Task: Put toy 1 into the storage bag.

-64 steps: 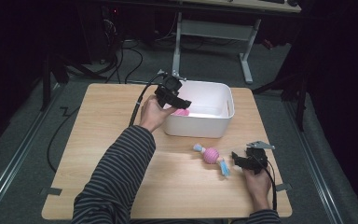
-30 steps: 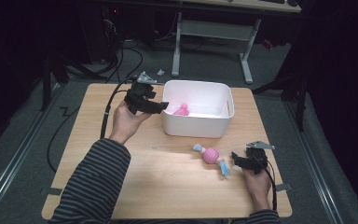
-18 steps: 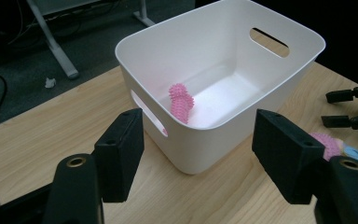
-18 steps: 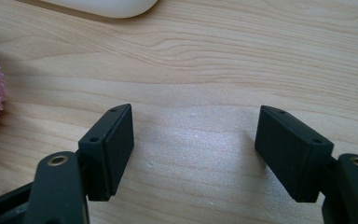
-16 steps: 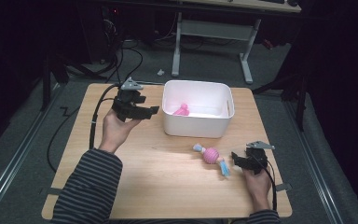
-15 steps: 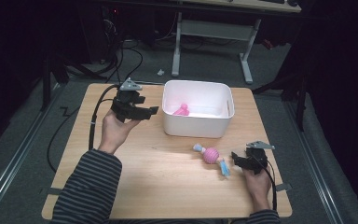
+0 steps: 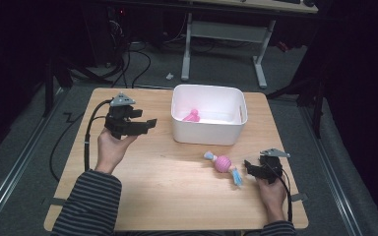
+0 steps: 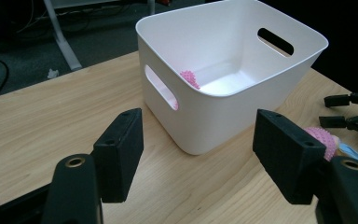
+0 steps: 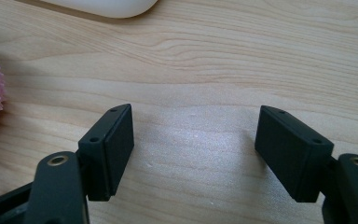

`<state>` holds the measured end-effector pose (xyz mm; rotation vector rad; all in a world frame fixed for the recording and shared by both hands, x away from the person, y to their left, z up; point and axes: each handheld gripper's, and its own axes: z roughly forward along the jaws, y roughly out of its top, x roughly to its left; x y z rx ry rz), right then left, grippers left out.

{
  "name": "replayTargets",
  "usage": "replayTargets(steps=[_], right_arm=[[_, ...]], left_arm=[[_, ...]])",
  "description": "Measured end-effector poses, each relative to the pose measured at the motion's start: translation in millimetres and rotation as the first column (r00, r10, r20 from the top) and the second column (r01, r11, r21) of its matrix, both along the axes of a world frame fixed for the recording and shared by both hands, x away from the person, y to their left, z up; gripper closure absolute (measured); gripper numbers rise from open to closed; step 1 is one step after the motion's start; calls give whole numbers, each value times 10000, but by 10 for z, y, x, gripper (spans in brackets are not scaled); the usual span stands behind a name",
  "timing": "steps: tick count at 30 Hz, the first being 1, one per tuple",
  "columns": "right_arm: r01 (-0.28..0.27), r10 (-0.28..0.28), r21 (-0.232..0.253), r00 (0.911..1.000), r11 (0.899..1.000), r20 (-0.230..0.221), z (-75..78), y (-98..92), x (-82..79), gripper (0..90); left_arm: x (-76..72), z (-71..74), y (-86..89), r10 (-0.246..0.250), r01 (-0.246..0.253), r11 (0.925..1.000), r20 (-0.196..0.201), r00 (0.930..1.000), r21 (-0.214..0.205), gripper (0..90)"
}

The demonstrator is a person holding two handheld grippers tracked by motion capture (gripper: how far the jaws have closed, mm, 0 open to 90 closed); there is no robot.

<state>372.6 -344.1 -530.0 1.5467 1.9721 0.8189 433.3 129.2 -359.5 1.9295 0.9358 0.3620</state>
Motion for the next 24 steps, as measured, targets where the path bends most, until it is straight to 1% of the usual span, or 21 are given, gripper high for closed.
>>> replayTargets(steps=[1,2,4,8,16,19,20,23,24], right_arm=[[-2,2,-1,10000,10000,2,0,0,0,282],[0,0,1,10000,10000,1,0,0,0,282],[-1,1,1,10000,10000,0,0,0,0,282],[-2,2,1,10000,10000,-1,0,0,-1,281],[-15,15,-1,10000,10000,-3,0,0,-1,281],[-61,61,-7,10000,10000,7,0,1,-1,282],[-63,63,-11,10000,10000,9,0,1,-1,282],[-61,61,-9,10000,10000,9,0,1,-1,282],[-60,60,-9,10000,10000,9,0,2,-1,282]], left_arm=[[-11,-11,10,11,-11,10000,-28,10000,70,339],[-26,-25,16,60,-60,10000,10,10000,68,334],[-46,-61,33,54,-54,10000,-42,10000,34,336],[-78,-148,56,143,-141,9998,-97,9999,158,334],[-137,-311,146,423,-422,9991,-373,9984,36,330],[-159,-343,181,478,-477,9989,-379,9981,27,329],[-183,-384,211,547,-552,9984,-386,9978,-119,329],[-201,-427,236,626,-632,9979,-428,9971,-117,328],[-217,-477,258,712,-717,9974,-454,9964,-100,328]])
